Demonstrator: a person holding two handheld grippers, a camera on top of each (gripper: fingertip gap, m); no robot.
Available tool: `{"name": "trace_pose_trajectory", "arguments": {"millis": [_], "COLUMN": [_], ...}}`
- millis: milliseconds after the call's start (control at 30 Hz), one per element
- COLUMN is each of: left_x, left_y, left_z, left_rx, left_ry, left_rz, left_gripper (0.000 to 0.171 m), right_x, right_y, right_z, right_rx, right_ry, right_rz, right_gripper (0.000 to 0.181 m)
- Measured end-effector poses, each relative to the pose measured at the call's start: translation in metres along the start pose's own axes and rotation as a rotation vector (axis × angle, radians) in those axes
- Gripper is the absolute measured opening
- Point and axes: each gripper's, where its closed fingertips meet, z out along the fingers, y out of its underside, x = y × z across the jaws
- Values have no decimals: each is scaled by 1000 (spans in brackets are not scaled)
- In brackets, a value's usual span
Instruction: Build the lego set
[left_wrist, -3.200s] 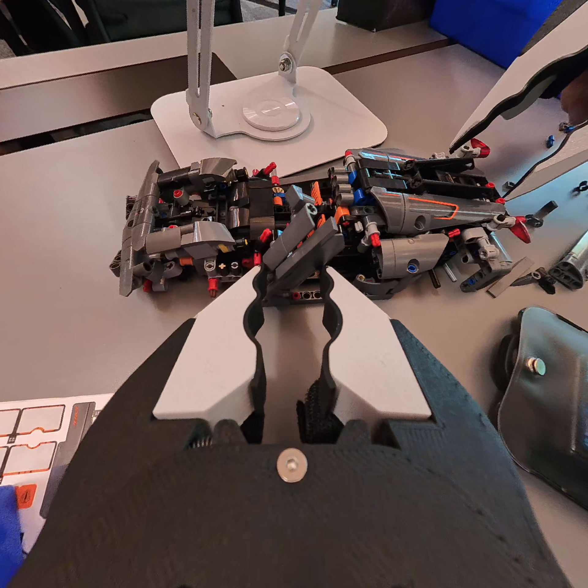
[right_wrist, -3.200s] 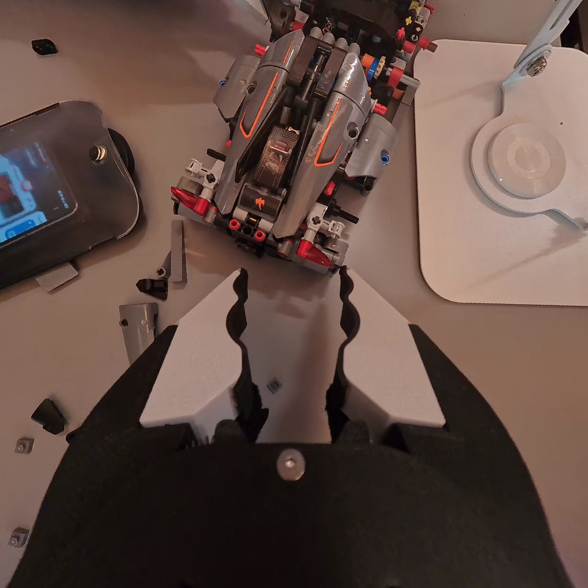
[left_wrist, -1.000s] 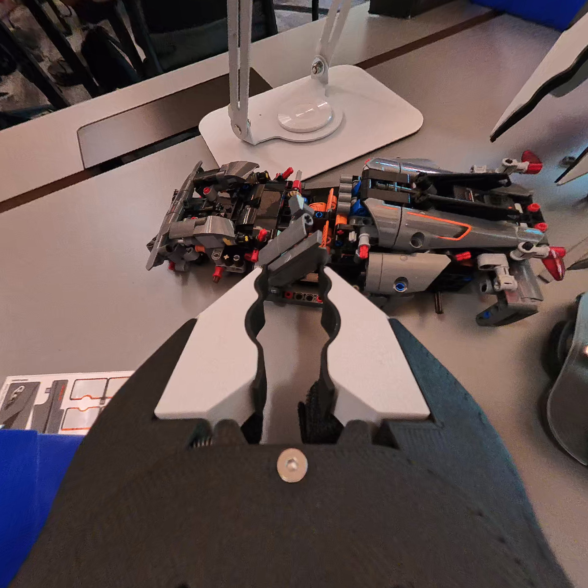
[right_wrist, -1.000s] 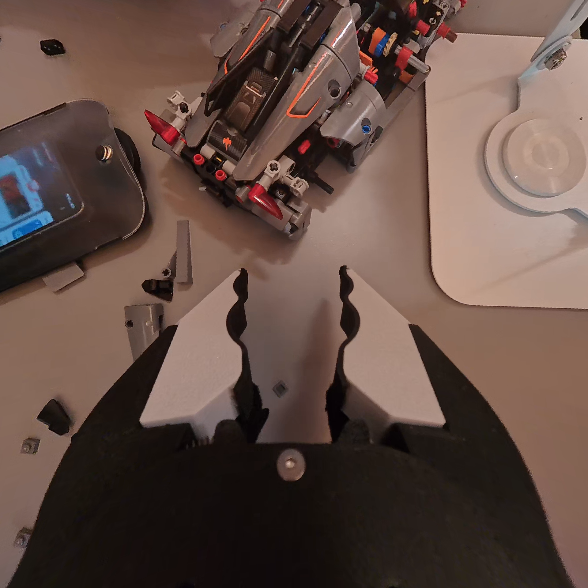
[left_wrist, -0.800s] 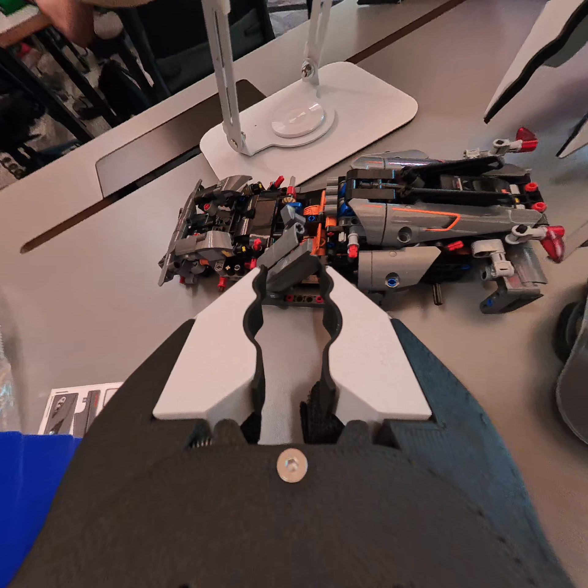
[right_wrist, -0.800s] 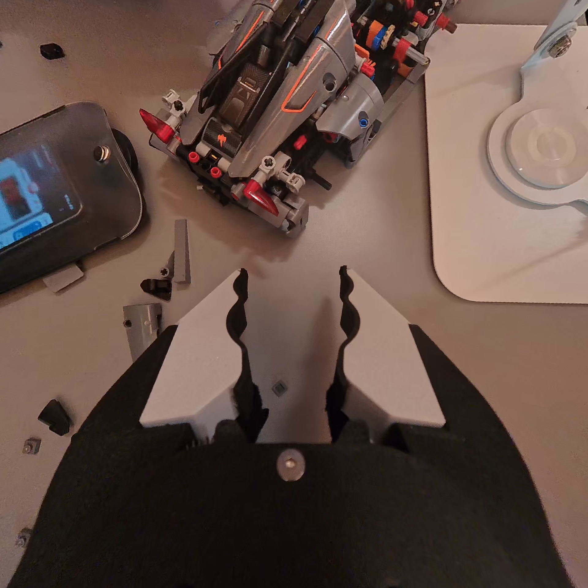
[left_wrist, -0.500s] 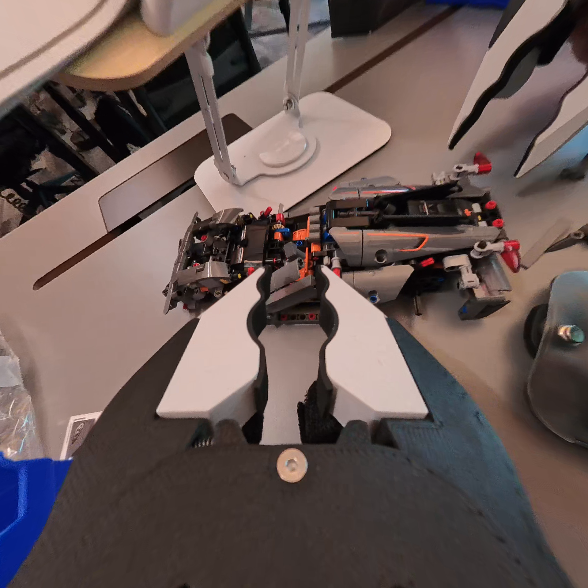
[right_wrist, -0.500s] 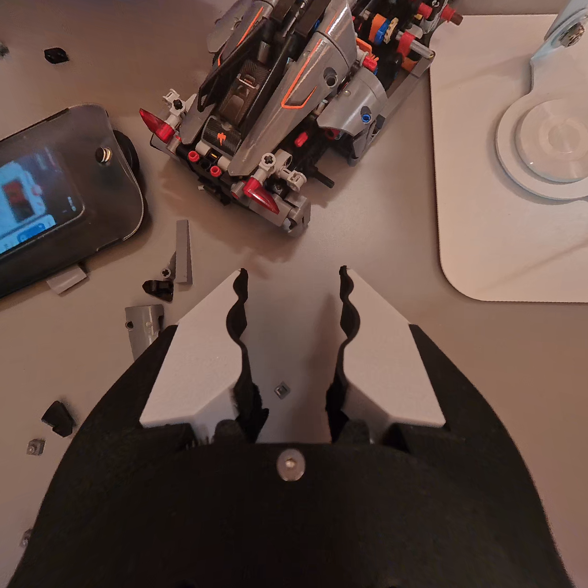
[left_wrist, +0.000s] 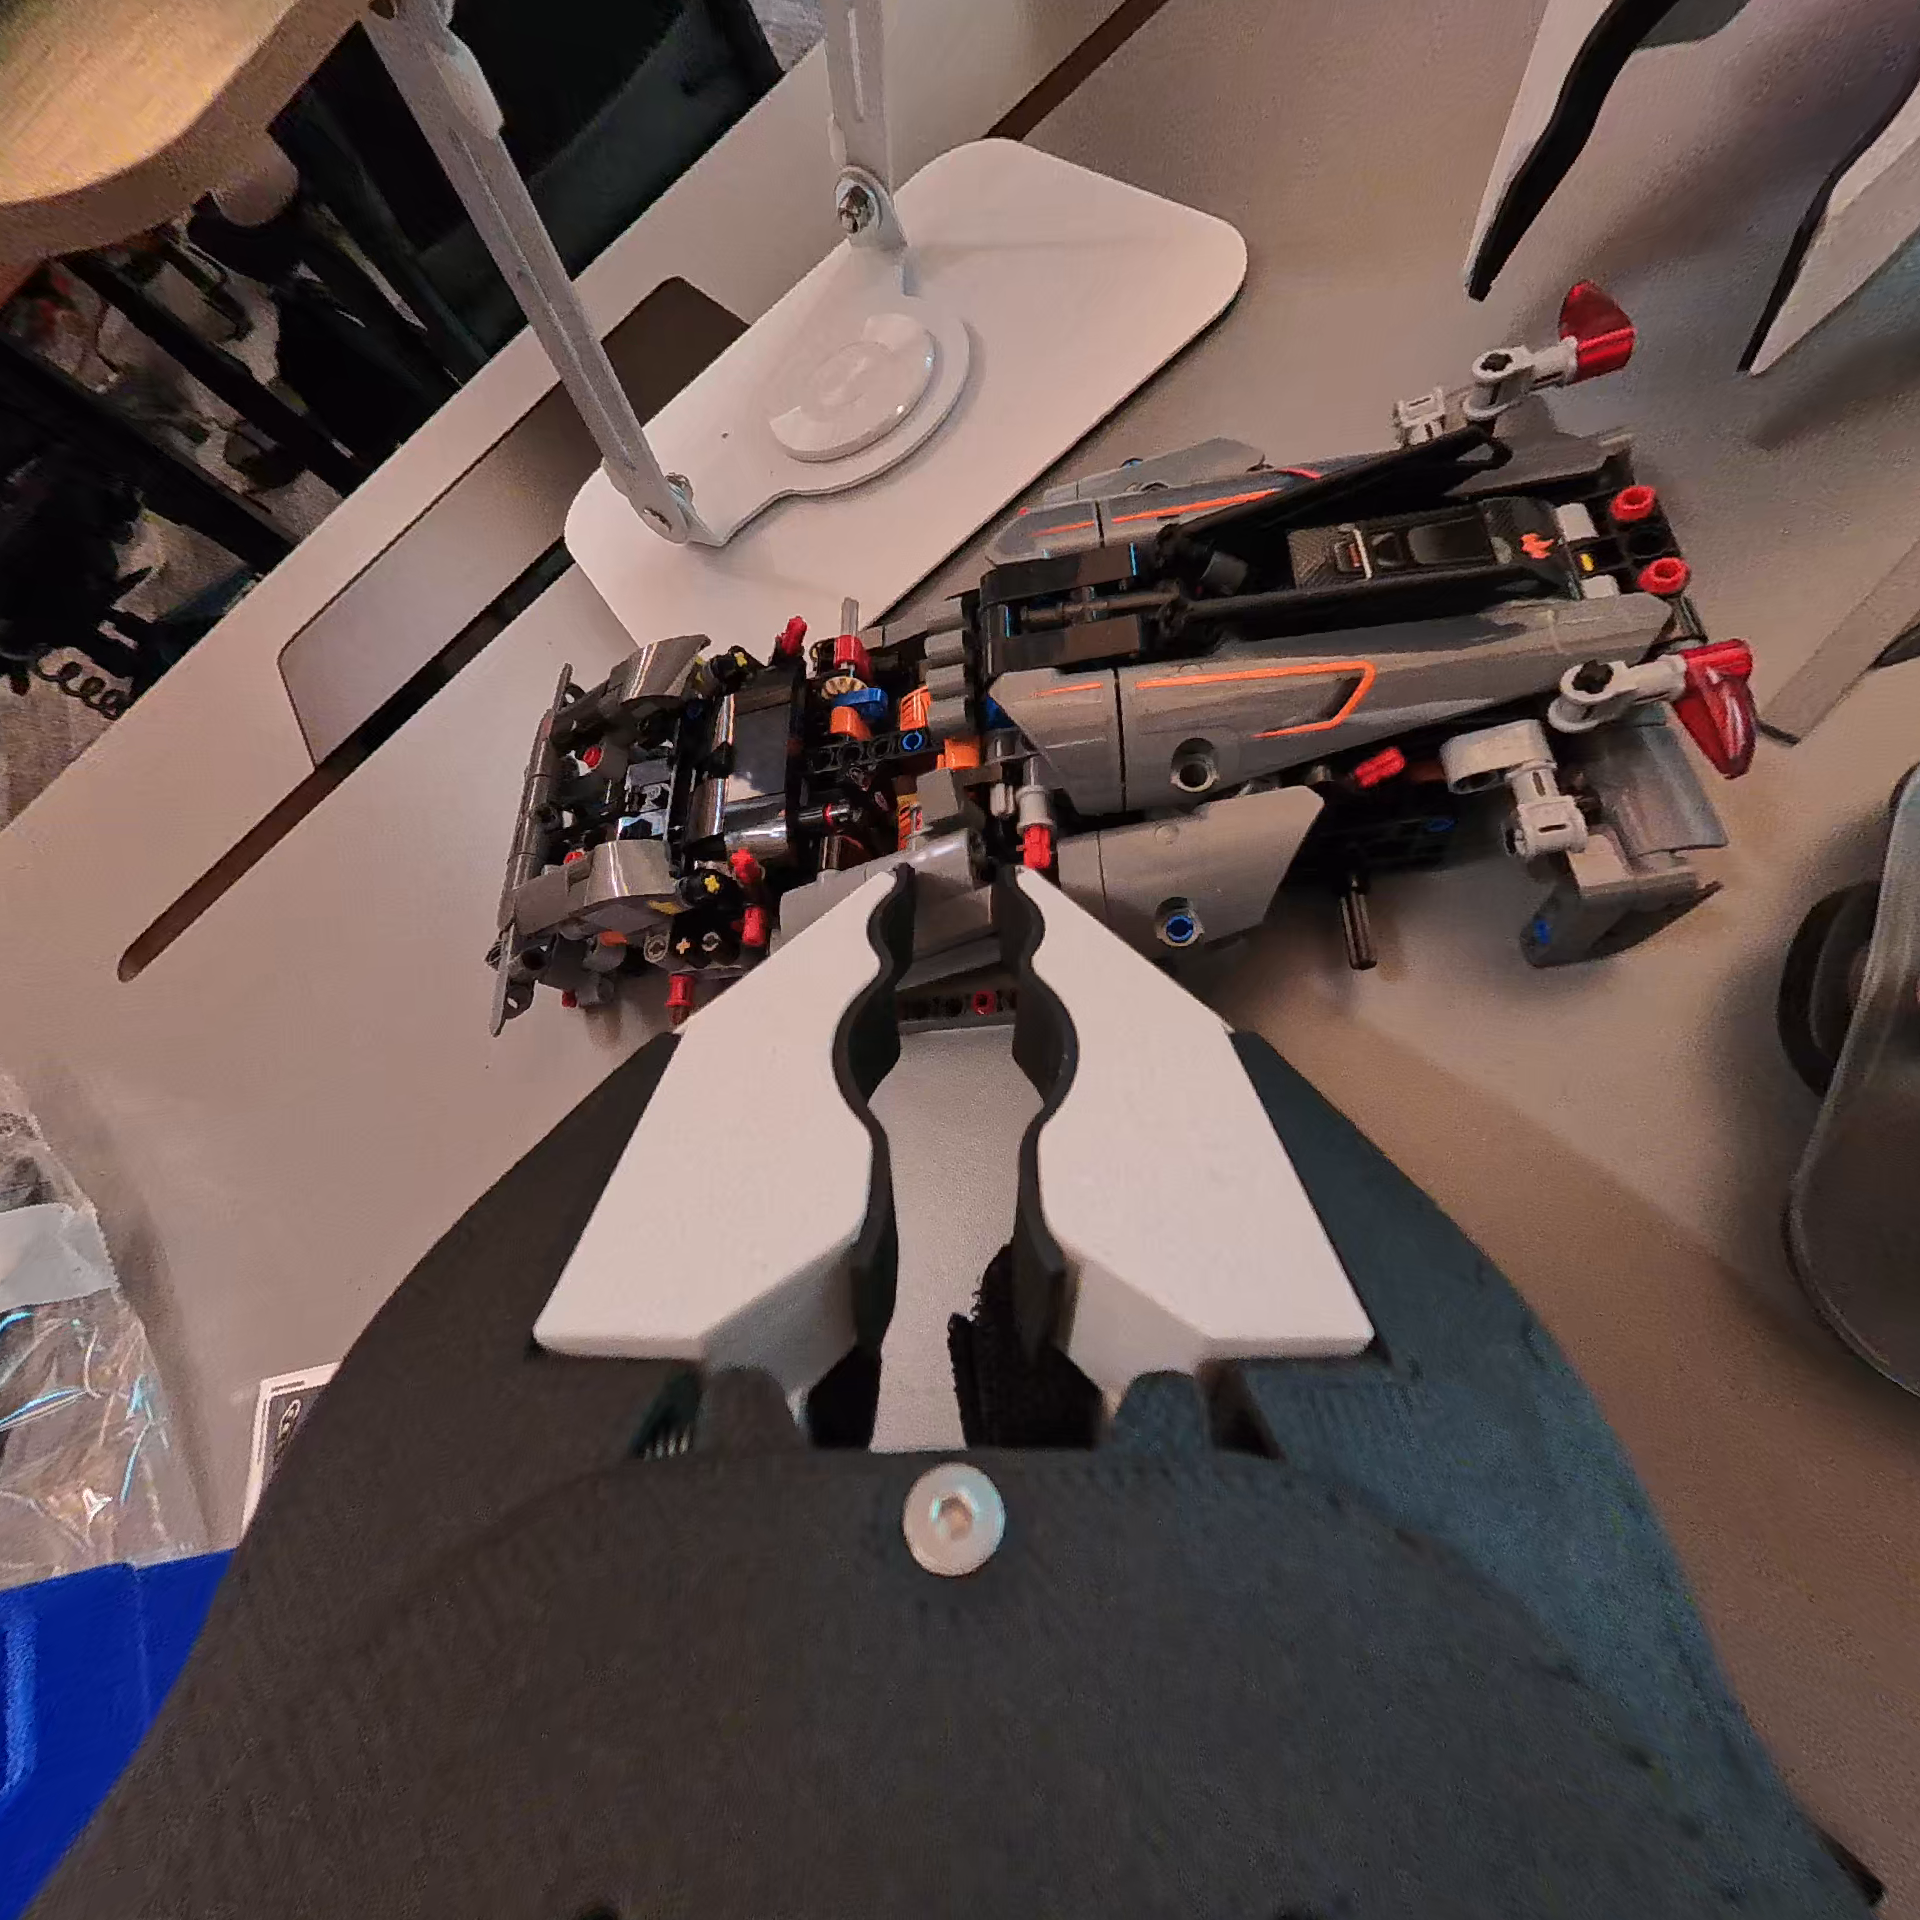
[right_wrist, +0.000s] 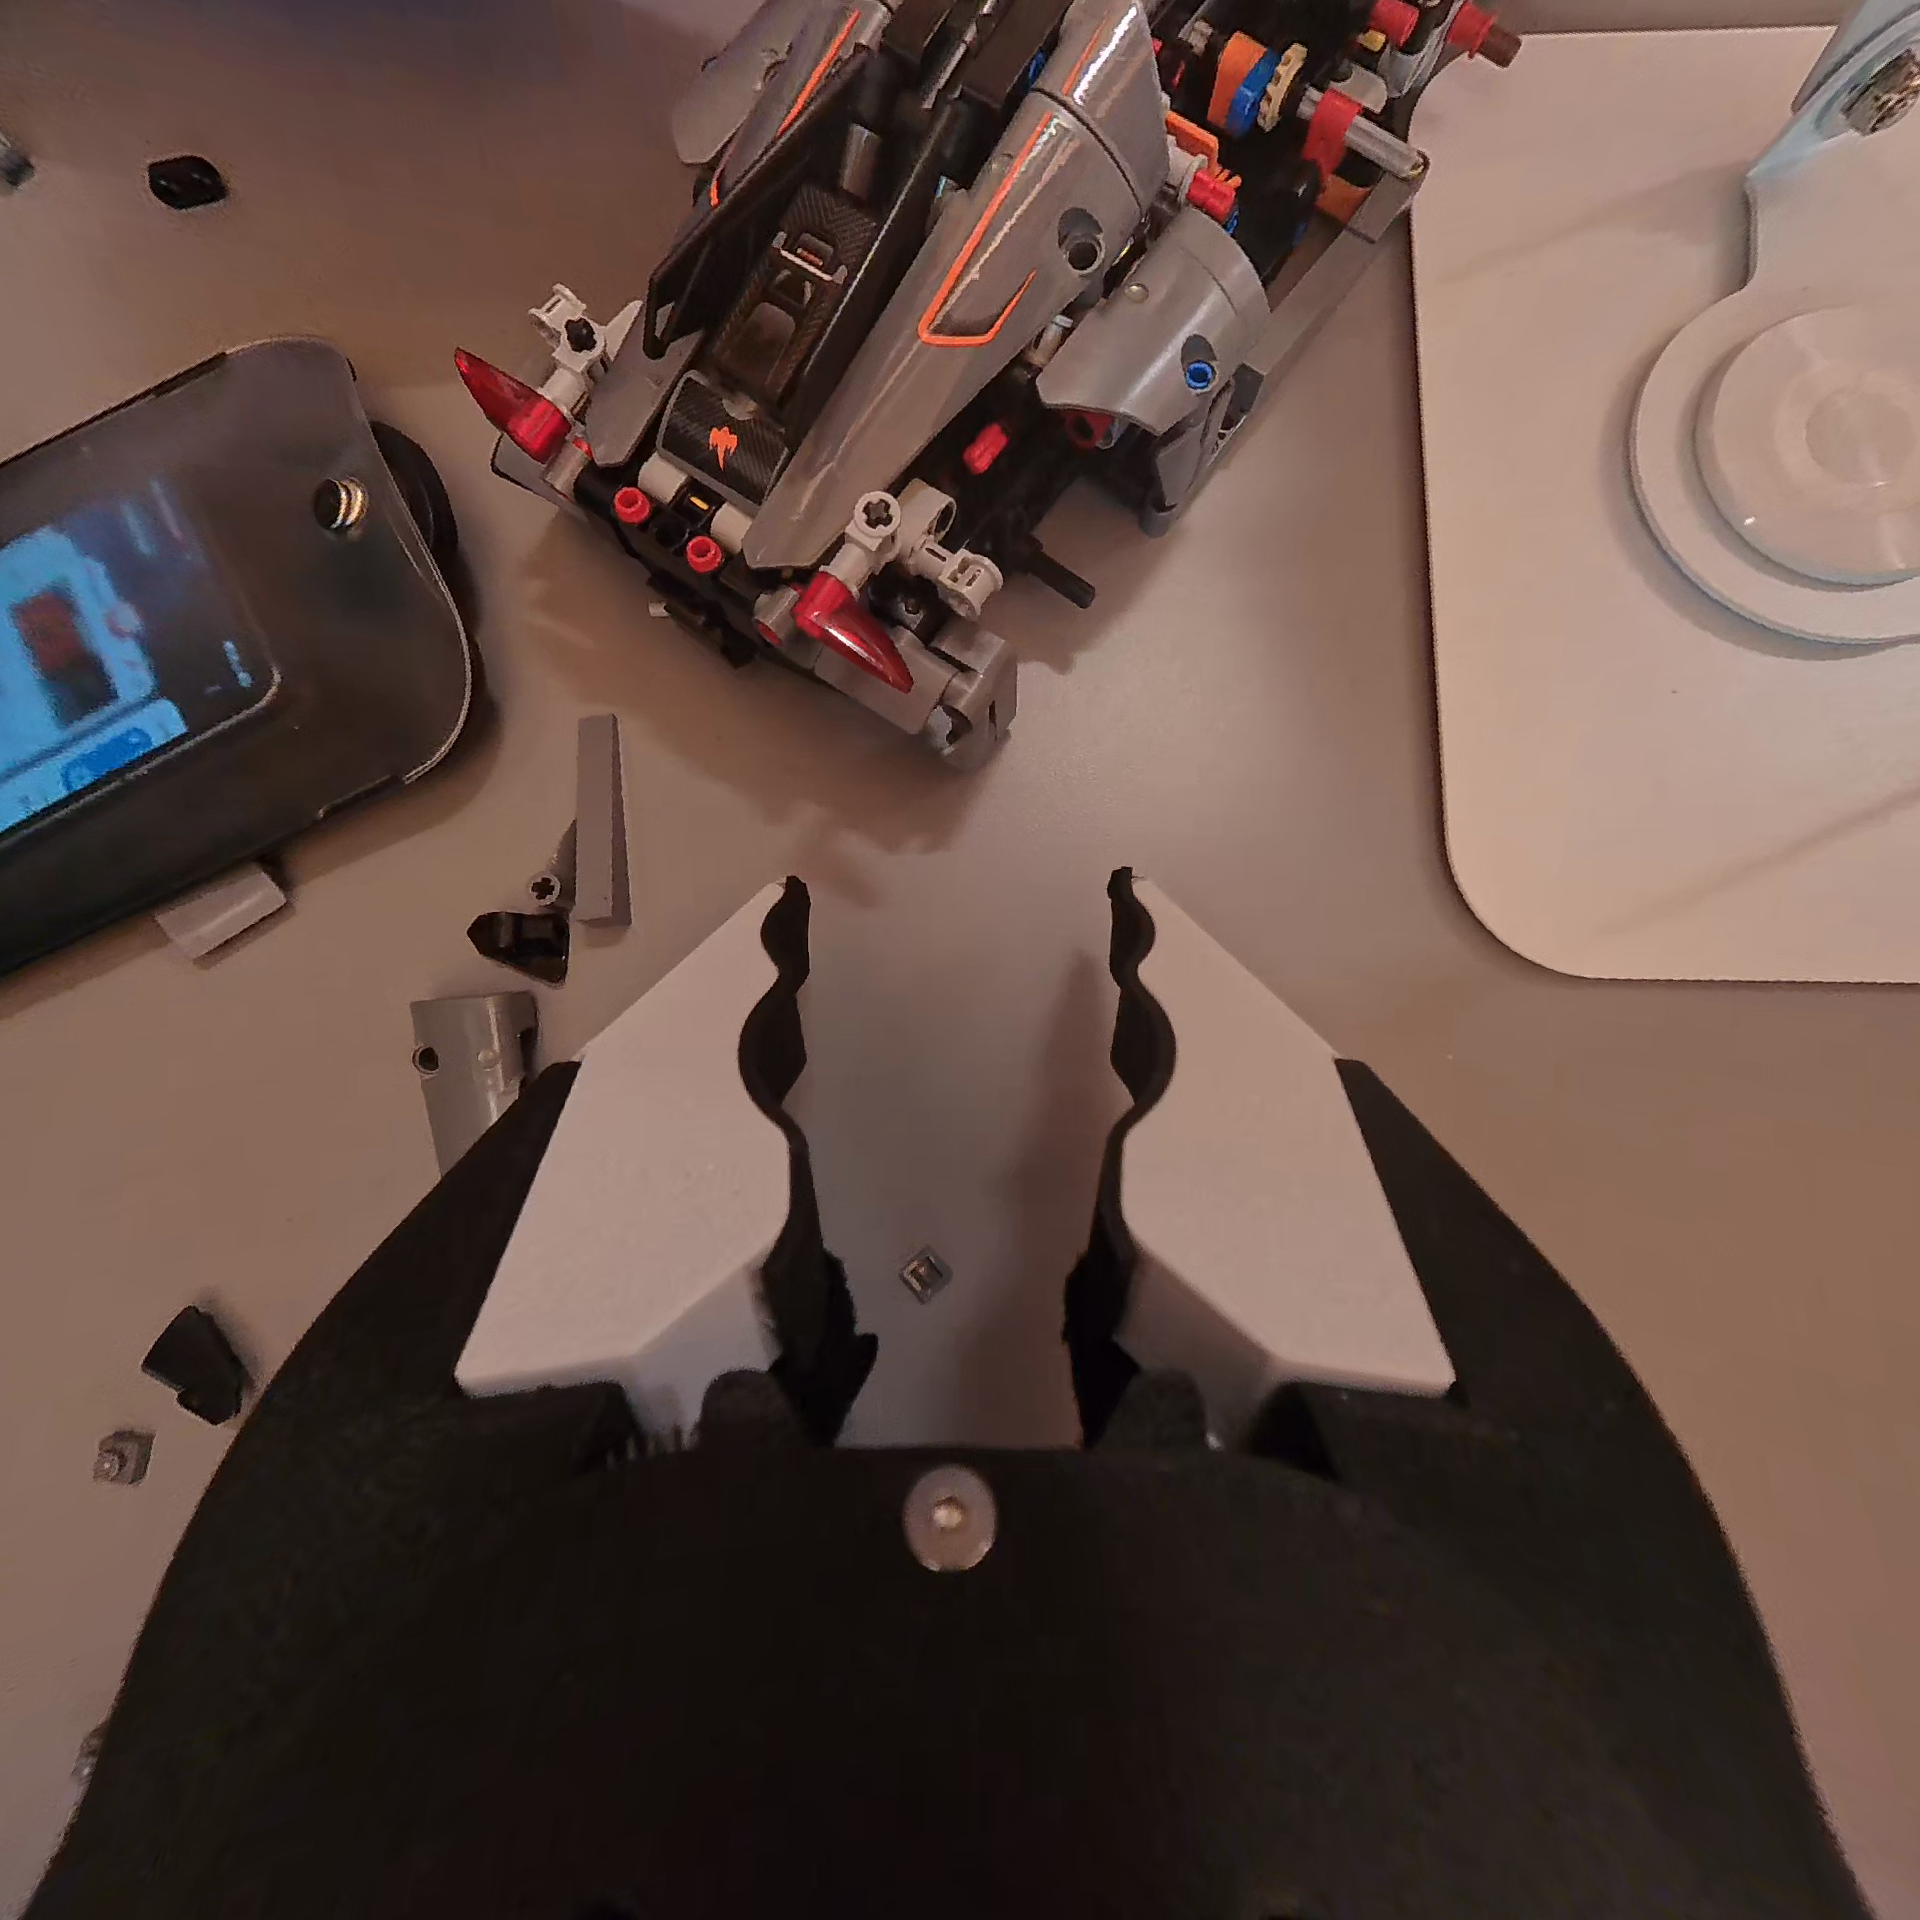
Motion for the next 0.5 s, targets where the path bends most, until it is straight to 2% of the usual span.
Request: {"name": "trace_pose_trajectory", "arguments": {"millis": [500], "left_x": [8], "left_y": [8], "left_z": [1], "left_rx": [10], "left_ry": [41], "left_rz": [-28], "left_gripper": [10], "right_x": [-1], "right_y": [-2], "right_z": [-2], "right_rx": [4], "right_ry": [4], "right_rz": [-6], "right_gripper": [57]}}
